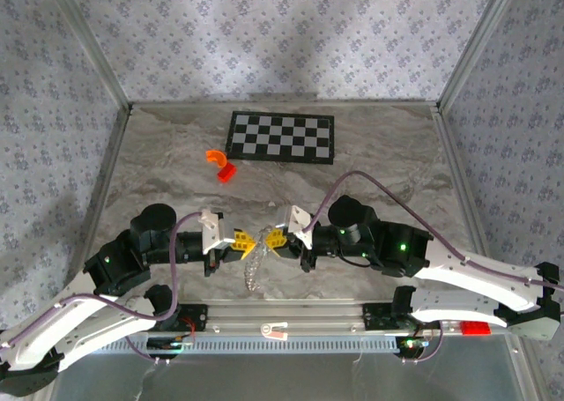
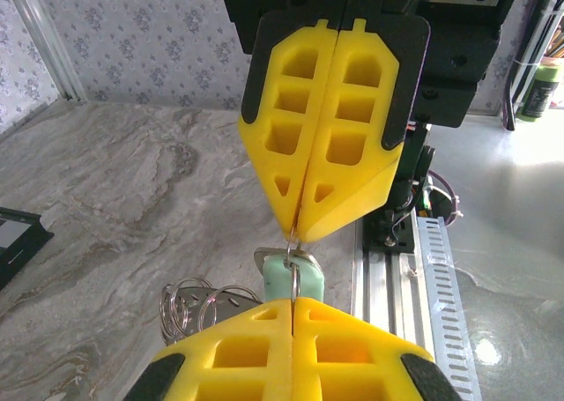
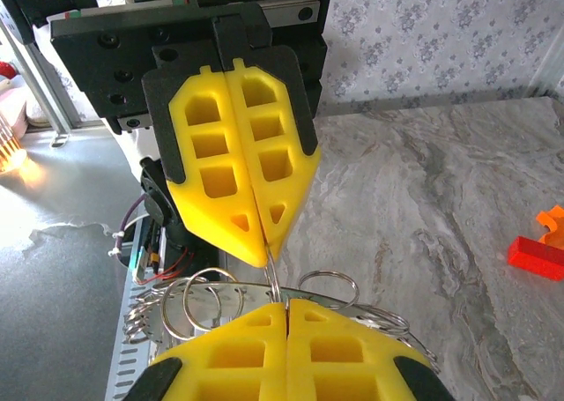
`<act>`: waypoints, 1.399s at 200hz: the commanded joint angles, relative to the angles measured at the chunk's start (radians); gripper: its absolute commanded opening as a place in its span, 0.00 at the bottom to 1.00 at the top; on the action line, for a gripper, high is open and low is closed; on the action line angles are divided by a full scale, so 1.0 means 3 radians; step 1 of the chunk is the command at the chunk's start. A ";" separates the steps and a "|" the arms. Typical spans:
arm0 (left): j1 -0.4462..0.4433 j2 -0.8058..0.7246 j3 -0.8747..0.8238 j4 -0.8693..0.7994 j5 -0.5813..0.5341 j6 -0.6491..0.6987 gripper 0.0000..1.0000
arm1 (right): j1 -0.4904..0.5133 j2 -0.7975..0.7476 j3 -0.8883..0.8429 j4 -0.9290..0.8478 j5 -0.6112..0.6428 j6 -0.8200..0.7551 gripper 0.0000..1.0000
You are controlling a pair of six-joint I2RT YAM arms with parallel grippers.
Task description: Put the keys on the keyring
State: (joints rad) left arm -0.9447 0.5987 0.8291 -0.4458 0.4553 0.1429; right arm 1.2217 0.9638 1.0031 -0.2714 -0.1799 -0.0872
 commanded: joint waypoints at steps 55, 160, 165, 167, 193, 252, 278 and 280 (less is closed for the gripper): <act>-0.0026 0.0004 0.0080 0.0085 0.0000 0.0044 0.00 | -0.0012 -0.0029 -0.0018 0.0110 -0.0096 0.0003 0.00; -0.0026 0.0008 0.0081 0.0080 -0.0009 0.0052 0.00 | 0.0003 -0.0073 -0.0024 -0.0034 0.0001 0.0027 0.00; -0.0027 0.0004 0.0081 0.0080 -0.0009 0.0047 0.00 | 0.0008 -0.0073 -0.0016 -0.0045 0.0015 0.0025 0.00; -0.0026 0.0004 0.0080 0.0080 -0.0009 0.0046 0.00 | 0.0008 -0.0073 -0.0018 -0.0049 0.0019 0.0025 0.00; -0.0026 0.0007 0.0082 0.0081 -0.0013 0.0045 0.00 | 0.0016 -0.0088 -0.0031 -0.0035 0.0022 0.0030 0.00; -0.0026 0.0011 0.0079 0.0085 0.0001 0.0048 0.00 | 0.0029 -0.0051 -0.0025 -0.0023 0.0019 0.0020 0.00; -0.0026 0.0016 0.0083 0.0086 -0.0005 0.0048 0.00 | 0.0031 -0.0040 -0.0028 -0.0015 -0.0011 0.0016 0.00; -0.0026 0.0016 0.0080 0.0085 -0.0002 0.0046 0.00 | 0.0029 -0.0038 -0.0026 -0.0013 -0.0013 0.0017 0.00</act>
State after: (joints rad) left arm -0.9447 0.5987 0.8291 -0.4458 0.4553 0.1429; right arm 1.2228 0.9558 0.9970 -0.2661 -0.1860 -0.0868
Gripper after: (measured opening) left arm 0.044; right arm 0.052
